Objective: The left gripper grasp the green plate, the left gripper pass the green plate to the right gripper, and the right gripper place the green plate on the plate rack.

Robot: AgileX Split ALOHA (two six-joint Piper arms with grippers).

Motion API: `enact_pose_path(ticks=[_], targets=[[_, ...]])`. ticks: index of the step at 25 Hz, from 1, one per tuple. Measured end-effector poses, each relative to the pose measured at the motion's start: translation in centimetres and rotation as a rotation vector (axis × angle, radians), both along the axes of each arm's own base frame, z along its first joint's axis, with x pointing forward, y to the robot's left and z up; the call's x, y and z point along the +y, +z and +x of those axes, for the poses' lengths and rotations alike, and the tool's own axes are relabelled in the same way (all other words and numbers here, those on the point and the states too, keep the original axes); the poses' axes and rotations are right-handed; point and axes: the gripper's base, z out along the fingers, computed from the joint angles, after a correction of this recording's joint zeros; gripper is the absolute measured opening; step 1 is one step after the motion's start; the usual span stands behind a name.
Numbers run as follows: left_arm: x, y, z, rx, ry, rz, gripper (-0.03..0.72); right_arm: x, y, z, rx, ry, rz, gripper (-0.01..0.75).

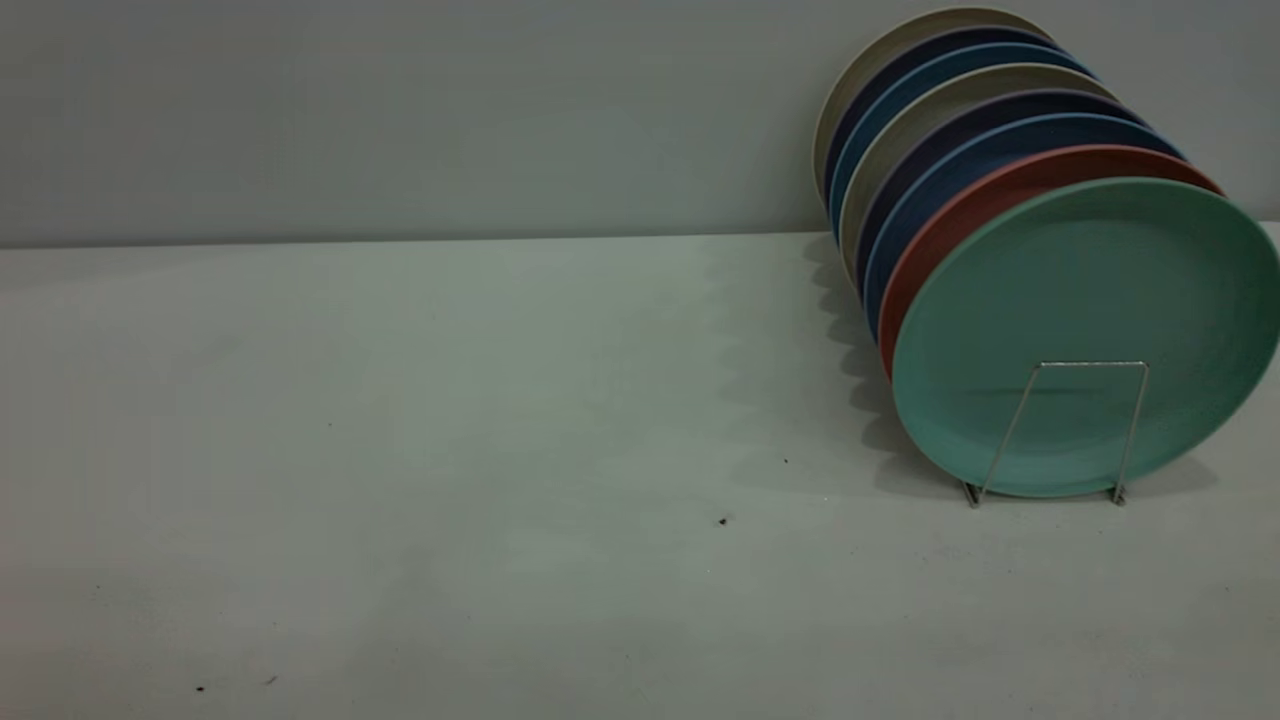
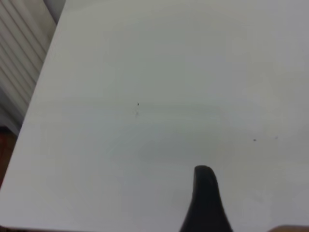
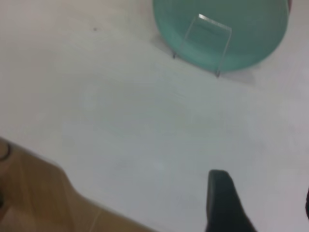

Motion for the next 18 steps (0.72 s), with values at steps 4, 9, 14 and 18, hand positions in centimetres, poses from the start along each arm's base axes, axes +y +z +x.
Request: enact_pose_path(ticks=[4,9,14,18], targets=[[0.0,-1.2,0.5,0.04,-0.02,-0.023,0.582,-0.2,0.0,-0.4,-0.028,-0.006,0.008,0.419],[0.2,-1.6,0.7,0.055,-0.088,-0.021,0.582,-0.3,0.0,-0.4,-0.027,-0.022,0.015,0.419],[0.3,-2.5,1.1,0.079,-0.151,-0.021,0.582,-0.3,0.0,-0.4,-0.025,-0.034,0.021,0.419],[0.3,-2.5,1.2,0.075,-0.167,-0.02,0.582,-0.5,0.0,-0.3,-0.023,-0.062,0.025,0.419]])
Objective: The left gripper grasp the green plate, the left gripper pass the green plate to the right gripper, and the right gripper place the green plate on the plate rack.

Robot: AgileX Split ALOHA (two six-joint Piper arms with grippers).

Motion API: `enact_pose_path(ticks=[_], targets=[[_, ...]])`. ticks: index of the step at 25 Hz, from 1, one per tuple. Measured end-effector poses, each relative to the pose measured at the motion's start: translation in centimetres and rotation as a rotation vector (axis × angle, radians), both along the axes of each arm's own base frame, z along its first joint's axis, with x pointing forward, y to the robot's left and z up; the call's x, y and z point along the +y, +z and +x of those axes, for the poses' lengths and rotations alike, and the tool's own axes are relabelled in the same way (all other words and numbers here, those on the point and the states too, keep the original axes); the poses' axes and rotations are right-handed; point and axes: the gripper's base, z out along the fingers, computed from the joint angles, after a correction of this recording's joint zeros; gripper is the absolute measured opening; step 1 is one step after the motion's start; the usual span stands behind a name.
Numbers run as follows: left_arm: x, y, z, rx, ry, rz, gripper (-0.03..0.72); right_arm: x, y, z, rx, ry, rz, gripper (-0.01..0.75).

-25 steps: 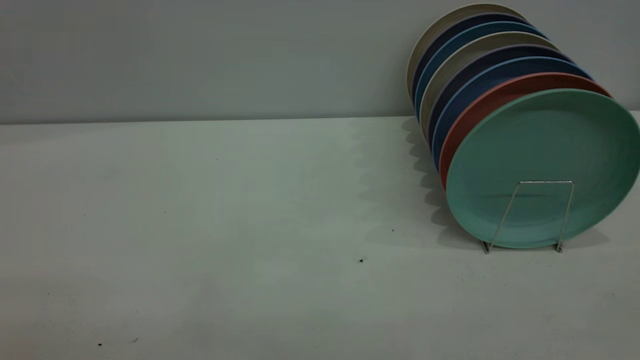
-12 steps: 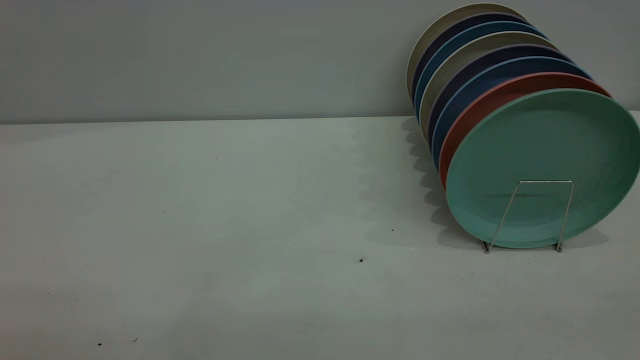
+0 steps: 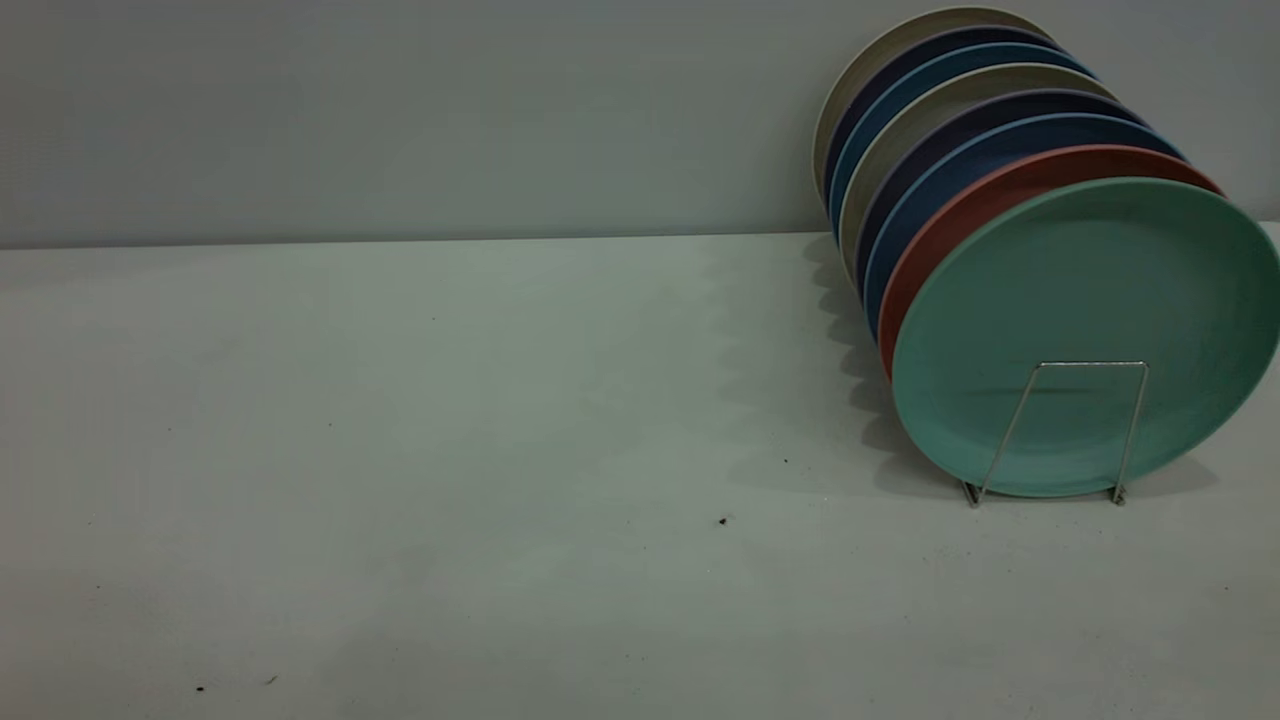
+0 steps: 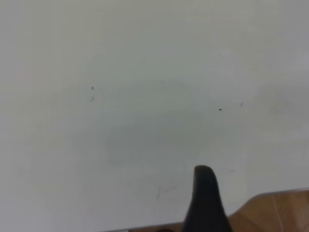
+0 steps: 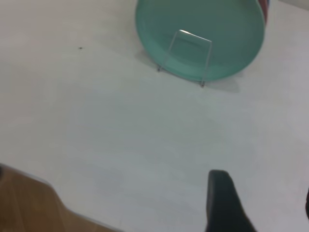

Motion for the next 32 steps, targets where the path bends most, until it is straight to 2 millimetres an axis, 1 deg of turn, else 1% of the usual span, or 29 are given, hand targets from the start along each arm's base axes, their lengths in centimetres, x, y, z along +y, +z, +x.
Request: enact_pose_path(ticks=[15,26,32], targets=[[-0.01,0.0,0.0,0.0,-0.002,-0.001,0.582,-0.05,0.0,0.01,0.0,-0.008,-0.002,0.419],[-0.01,-0.04,-0.38,-0.028,-0.002,0.0,0.582,0.16,0.0,0.04,0.0,-0.247,-0.002,0.419],[-0.01,-0.04,-0.38,-0.028,-0.002,-0.001,0.582,0.18,0.0,0.04,0.0,-0.267,-0.002,0.419]])
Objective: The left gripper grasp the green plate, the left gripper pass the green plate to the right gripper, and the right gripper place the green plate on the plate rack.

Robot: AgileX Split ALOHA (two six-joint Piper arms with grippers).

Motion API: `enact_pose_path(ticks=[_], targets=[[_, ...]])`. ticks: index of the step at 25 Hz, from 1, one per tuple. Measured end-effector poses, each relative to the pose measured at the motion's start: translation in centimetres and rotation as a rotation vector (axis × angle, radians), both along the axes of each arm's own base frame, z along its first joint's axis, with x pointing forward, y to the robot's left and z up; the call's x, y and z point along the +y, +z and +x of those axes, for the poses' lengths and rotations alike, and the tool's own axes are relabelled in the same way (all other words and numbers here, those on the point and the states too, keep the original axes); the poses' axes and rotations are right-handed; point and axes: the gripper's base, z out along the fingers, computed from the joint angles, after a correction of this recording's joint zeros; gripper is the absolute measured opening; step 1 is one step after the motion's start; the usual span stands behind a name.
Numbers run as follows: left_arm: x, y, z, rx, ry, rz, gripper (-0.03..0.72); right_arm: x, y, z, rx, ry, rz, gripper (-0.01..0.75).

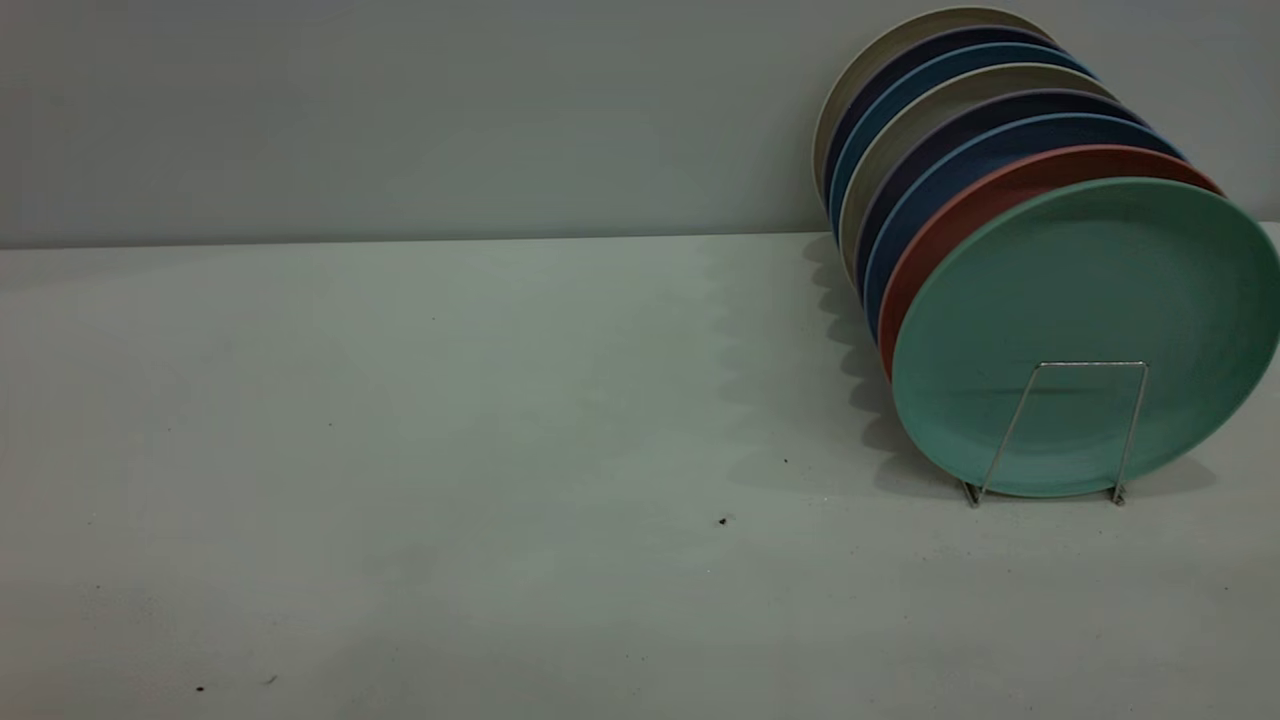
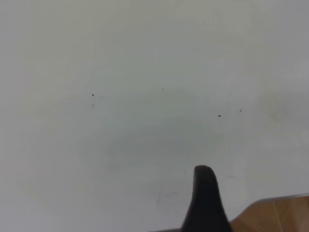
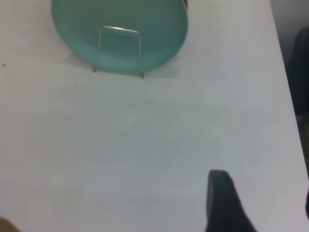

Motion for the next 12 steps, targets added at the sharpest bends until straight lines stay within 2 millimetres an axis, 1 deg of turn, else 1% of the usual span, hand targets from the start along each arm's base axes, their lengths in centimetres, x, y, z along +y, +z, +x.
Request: enact_pose_path(ticks=[12], targets=[[0.0,0.0,0.0,0.0,0.001,-0.001,0.582,0.05,0.0,0.0,0.0,0.0,0.012,0.419]])
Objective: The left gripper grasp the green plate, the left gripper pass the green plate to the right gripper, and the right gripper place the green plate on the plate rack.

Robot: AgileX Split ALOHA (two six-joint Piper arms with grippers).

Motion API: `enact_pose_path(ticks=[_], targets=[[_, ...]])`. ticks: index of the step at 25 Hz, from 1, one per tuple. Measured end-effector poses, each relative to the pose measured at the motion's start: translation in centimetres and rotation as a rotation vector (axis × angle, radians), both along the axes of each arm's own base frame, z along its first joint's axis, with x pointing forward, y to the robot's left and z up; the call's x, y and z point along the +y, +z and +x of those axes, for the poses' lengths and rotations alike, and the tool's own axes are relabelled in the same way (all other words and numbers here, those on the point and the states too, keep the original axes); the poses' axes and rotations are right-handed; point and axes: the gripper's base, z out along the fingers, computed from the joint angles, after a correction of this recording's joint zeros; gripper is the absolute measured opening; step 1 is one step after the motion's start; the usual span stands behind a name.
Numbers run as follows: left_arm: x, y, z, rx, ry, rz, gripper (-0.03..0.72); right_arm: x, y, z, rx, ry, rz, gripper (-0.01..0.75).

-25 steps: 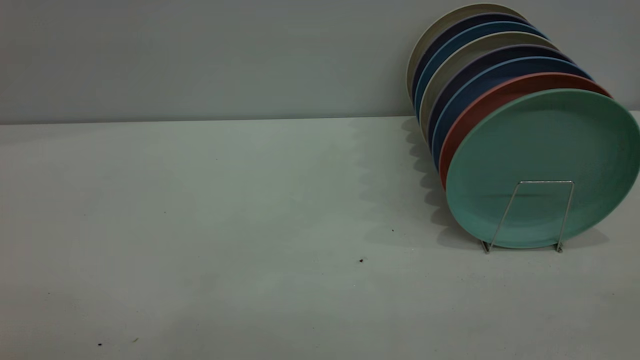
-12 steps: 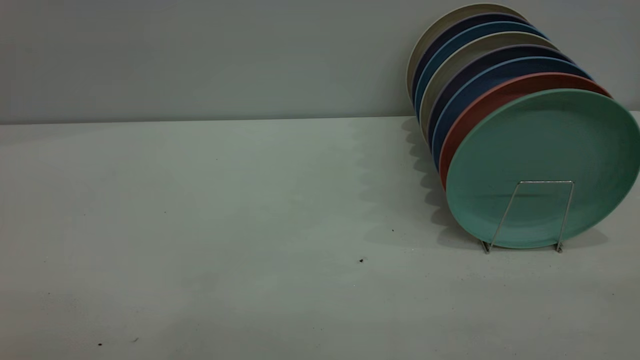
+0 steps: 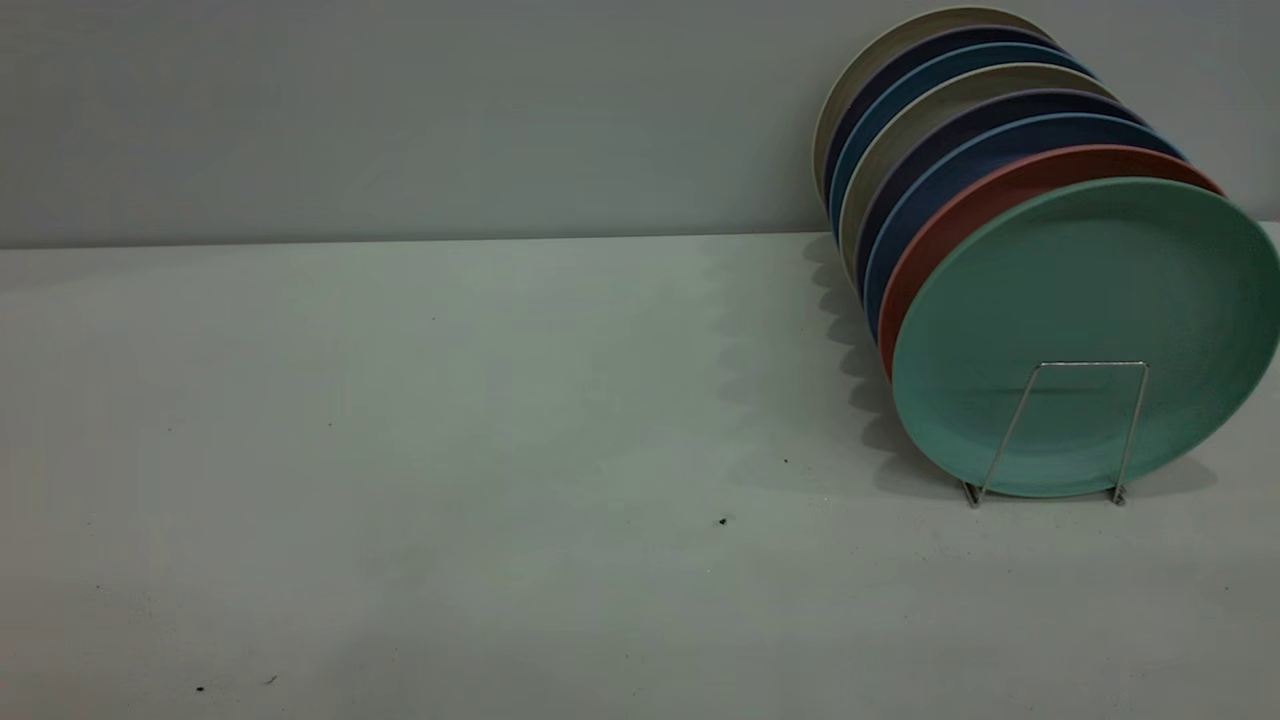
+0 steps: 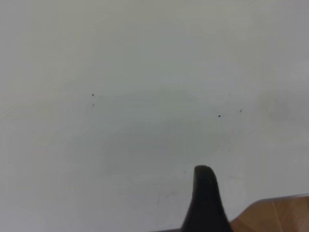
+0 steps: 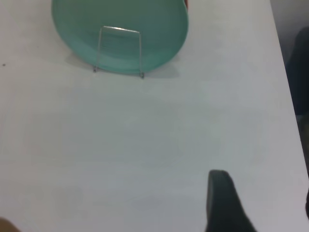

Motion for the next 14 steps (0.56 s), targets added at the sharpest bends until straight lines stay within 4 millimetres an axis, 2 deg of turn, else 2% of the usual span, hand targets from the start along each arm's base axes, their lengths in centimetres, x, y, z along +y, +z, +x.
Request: enact_pose_path(ticks=[4,14], targets=[[0.0,0.0,0.0,0.0,0.0,0.0,0.582,0.27,0.02,0.01,-0.002,-0.003,0.059,0.419],[0.0,0.0,0.0,0.0,0.0,0.0,0.582,0.28,0.02,0.01,-0.002,-0.004,0.064,0.419]])
